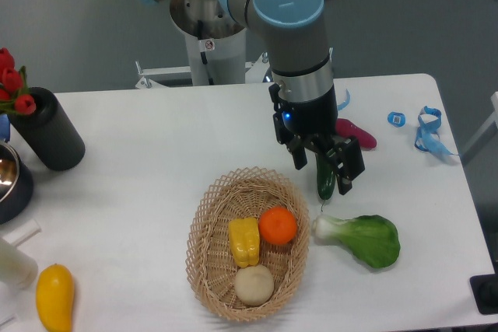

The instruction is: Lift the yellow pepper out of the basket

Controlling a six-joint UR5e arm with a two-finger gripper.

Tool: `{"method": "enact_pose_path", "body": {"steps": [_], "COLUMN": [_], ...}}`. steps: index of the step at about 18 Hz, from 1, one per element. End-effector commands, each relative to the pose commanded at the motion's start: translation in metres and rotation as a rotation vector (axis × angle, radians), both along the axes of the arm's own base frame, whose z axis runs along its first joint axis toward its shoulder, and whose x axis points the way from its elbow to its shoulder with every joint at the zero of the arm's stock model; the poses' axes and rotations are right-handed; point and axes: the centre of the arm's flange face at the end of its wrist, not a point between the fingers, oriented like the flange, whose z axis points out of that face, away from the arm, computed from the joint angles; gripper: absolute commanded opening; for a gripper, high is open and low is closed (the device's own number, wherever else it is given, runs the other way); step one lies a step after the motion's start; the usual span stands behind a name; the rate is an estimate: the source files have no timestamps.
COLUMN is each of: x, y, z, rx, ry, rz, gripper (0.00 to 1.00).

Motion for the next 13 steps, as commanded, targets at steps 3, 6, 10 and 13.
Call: {"method": "enact_pose_path", "body": {"steps": [3, 6, 10, 13], "x": [0.0, 0.001, 0.005, 0.008], "y": [0.0, 0.0, -0.001, 0.0], "z": [0.001, 0.0, -0.015, -0.024], "rx": [-0.001, -0.002, 0.054, 0.084], "ry": [0.007, 0.0, -0.013, -0.004], "rz": [-0.001, 0.003, 0.08, 0.105], "gripper": [1.0, 1.0, 1.0, 1.0]}}
